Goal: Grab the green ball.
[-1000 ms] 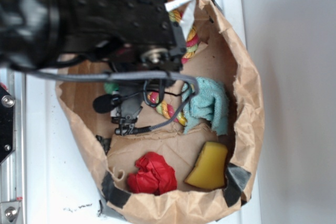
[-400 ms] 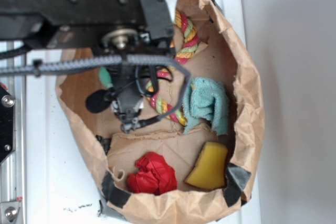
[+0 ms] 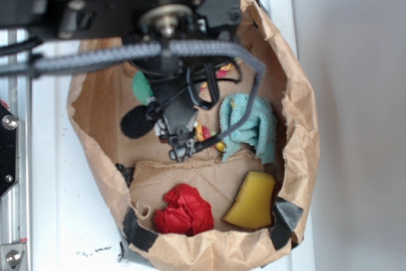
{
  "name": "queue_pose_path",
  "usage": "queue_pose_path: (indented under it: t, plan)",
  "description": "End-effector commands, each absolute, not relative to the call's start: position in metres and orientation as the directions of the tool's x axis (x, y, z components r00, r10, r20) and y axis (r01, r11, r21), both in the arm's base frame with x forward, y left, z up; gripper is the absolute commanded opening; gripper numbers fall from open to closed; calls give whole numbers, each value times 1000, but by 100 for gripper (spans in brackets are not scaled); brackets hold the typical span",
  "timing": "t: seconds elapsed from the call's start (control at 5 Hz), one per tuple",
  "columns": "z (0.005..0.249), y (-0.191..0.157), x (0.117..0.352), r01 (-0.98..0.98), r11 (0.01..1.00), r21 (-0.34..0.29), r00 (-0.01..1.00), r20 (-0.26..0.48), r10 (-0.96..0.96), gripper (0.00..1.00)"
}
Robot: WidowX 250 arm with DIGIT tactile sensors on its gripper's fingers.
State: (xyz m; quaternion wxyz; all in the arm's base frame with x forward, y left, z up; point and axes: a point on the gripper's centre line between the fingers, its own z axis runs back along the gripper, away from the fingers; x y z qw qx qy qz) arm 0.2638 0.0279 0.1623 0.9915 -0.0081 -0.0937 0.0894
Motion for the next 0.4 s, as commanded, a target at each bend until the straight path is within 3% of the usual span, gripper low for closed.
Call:
queue_pose_path:
  t: [0.0,0.2]
  plan:
    - [201,17,272,-209,977,-35,942,261,211,0]
    - [201,16,274,-212,977,-27,939,270,212,0]
